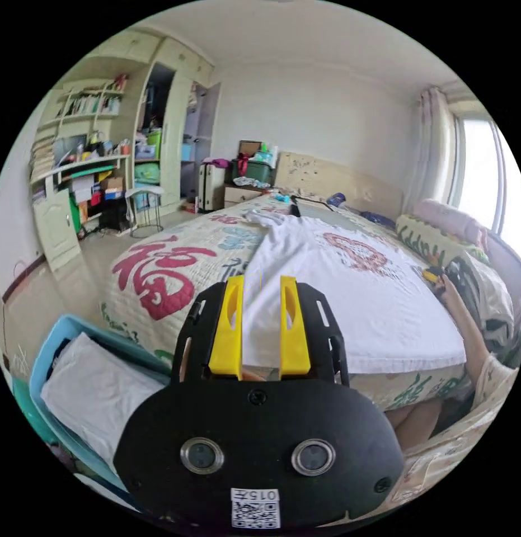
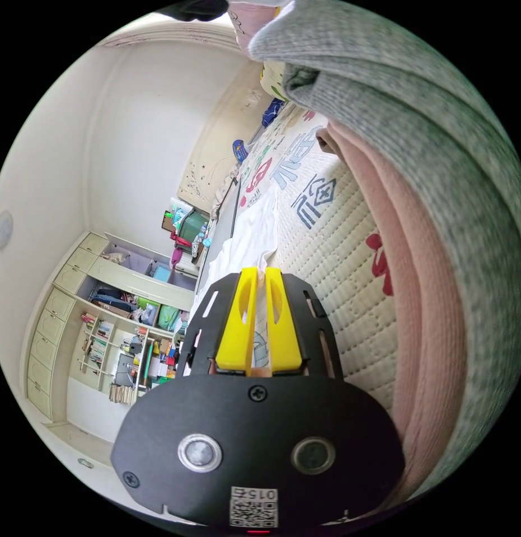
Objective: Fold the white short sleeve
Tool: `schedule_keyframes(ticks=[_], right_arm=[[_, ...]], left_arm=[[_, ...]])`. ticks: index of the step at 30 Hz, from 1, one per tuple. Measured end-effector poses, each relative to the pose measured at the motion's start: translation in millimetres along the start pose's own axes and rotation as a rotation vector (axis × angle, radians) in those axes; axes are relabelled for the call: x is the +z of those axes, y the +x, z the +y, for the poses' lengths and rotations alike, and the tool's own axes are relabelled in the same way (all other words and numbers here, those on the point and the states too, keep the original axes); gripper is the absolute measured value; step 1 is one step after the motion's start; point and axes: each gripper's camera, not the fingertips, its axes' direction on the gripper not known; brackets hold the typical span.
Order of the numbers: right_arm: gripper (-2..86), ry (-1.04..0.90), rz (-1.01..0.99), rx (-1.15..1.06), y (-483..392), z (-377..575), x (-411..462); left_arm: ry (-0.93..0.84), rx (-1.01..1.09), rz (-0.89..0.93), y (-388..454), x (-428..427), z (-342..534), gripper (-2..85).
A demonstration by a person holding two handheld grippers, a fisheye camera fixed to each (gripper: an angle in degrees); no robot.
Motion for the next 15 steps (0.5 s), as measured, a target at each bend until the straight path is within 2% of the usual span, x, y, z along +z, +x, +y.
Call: schedule_keyframes(ticks=[3, 7, 9, 12, 15], right_arm=[[0.7, -0.006, 0.015, -0.001, -6, -1, -3], [0.6, -0.006, 0.016, -0.008, -12, 1, -7], [0.5, -0.005, 0.015, -0.010, -15, 2, -9], [0.5, -0.005, 0.015, -0.009, -17, 5, -12], [0.5, -0.004, 0.015, -0.009, -19, 8, -15]], left_arm=[[-0.047, -0.007, 0.007, -34, 13, 13, 6.0], [-0.173, 0.115, -0.165, -26, 42, -1, 2.0], [-0.122, 0.169, -0.179, -13, 35, -22, 1.5], [0.052, 0.241, -0.149, 32, 16, -89, 1.3], [0.143, 0.366, 0.009, 120, 33, -180, 3.3]])
